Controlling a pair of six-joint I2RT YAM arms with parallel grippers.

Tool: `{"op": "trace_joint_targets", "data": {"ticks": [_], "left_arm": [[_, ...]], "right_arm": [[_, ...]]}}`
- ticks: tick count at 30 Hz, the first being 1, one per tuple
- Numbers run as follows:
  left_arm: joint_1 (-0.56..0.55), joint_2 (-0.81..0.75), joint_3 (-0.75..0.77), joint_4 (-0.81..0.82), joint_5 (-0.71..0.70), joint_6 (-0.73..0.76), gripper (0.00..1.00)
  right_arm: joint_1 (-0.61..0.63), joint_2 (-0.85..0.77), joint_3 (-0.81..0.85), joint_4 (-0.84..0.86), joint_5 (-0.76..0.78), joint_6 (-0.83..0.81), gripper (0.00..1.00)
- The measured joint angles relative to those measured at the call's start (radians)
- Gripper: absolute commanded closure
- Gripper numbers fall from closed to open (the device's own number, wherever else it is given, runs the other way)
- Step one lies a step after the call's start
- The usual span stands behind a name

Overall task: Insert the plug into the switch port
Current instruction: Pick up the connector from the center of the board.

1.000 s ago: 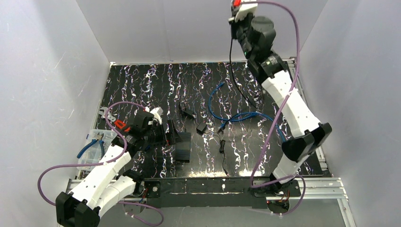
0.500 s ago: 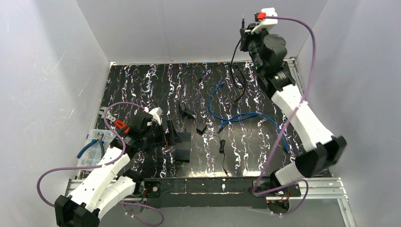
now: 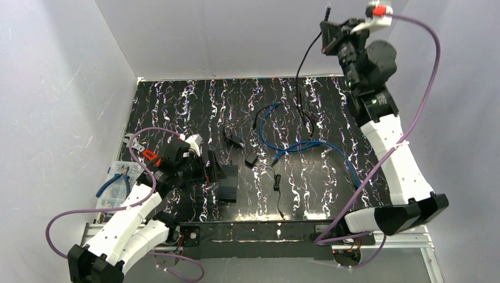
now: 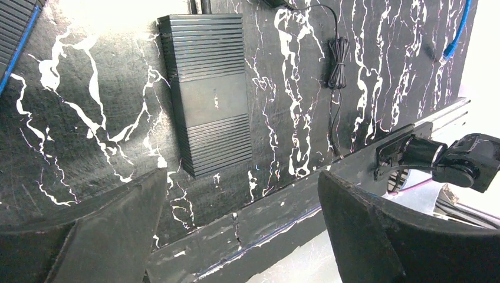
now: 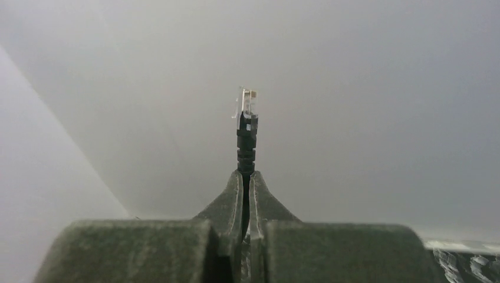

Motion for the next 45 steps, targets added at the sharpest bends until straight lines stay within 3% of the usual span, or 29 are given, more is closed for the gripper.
{"op": "trace_joint_targets", "data": {"ticks": [3,6,8,11,13,15,17,19,21,24,26,33,36,38,41,43,45], "left_arm": [[0.000,0.005,0.000,0.001,0.002,0.003,0.01],[0.001,0.013,0.010,-0.003,0.003,0.011,0.01],[0.002,0.030,0.031,-0.010,0.005,0.018,0.01],[0.004,0.036,0.050,-0.011,0.006,0.022,0.00],[0.005,0.025,0.055,-0.010,0.005,0.023,0.00],[0.006,0.013,0.056,-0.008,0.006,0.025,0.01],[0.006,0.014,0.063,-0.006,0.008,0.026,0.00],[0.006,0.053,0.103,-0.031,0.017,0.035,0.00],[0.006,0.074,0.130,-0.031,0.021,0.042,0.01],[0.007,0.031,0.132,-0.041,0.019,0.045,0.00],[0.011,0.000,0.132,-0.041,0.019,0.049,0.00],[0.013,0.061,0.131,-0.034,0.051,0.047,0.01],[0.013,0.053,0.132,-0.045,0.050,0.059,0.00],[0.013,0.039,0.137,-0.059,0.040,0.071,0.01],[0.013,0.029,0.150,-0.068,0.029,0.083,0.00],[0.014,0.027,0.152,-0.060,0.029,0.083,0.01],[0.015,0.028,0.152,-0.053,0.032,0.080,0.01]], "right_arm": [[-0.017,-0.004,-0.076,-0.048,-0.101,0.040,0.99],[0.038,0.123,0.096,-0.172,-0.284,-0.002,0.99],[0.079,0.147,0.121,-0.171,-0.336,-0.027,0.99],[0.038,0.082,0.066,-0.128,-0.288,-0.016,0.99],[-0.066,0.027,0.065,-0.129,-0.220,0.026,0.99],[-0.103,0.108,0.295,-0.182,-0.264,0.081,0.99],[-0.030,0.235,0.584,-0.180,-0.357,0.108,0.99],[0.063,0.278,0.679,-0.165,-0.369,0.085,0.99],[0.050,0.266,0.680,-0.146,-0.368,0.104,0.99],[-0.153,0.188,0.538,-0.059,-0.304,0.197,0.99],[-0.218,0.148,0.444,-0.056,-0.286,0.243,0.99],[-0.092,0.149,0.084,-0.144,-0.480,0.341,0.99],[-0.156,0.213,0.126,-0.252,-0.478,0.342,0.99],[-0.205,0.269,0.331,-0.343,-0.448,0.318,0.99],[-0.231,0.284,0.633,-0.306,-0.414,0.292,0.99],[-0.193,0.176,0.626,-0.249,-0.398,0.264,0.99],[-0.113,-0.007,0.400,-0.152,-0.377,0.230,0.99]]}}
